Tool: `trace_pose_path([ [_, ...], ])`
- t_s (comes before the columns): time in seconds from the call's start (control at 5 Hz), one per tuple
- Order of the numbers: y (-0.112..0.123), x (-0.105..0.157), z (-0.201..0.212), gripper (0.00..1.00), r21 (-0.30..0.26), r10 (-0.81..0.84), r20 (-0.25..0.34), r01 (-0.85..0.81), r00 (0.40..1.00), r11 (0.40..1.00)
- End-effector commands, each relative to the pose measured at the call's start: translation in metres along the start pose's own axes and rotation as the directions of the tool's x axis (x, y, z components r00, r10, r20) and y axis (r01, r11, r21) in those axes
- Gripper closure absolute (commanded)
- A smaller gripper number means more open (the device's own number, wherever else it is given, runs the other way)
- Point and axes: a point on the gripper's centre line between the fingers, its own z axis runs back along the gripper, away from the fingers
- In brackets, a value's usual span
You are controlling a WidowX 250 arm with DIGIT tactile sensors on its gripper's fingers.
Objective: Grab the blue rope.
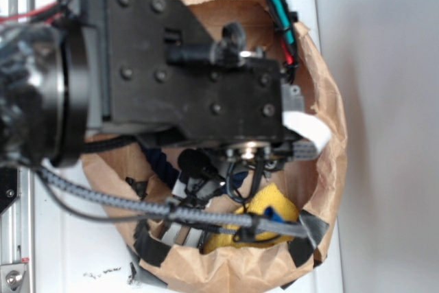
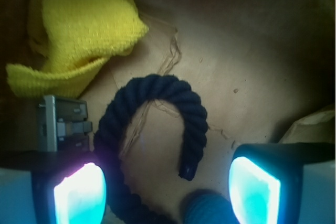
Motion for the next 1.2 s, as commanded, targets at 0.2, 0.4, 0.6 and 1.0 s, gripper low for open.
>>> trace_pose_path([
  [0.2, -0.007, 0.013, 0.011, 0.0, 0.014, -0.011, 0.031, 0.011, 0.999, 1.0],
  [0.4, -0.007, 0.013, 0.011, 0.0, 0.014, -0.011, 0.031, 0.011, 0.999, 1.0],
  [0.6, -0.013, 0.024, -0.018, 0.0, 0.07, -0.108, 0.126, 0.1, 0.986, 0.993],
  [1.0, -0.004, 0.03, -0.052, 0.0, 0.163, -0.186, 0.102, 0.168, 0.977, 0.972],
])
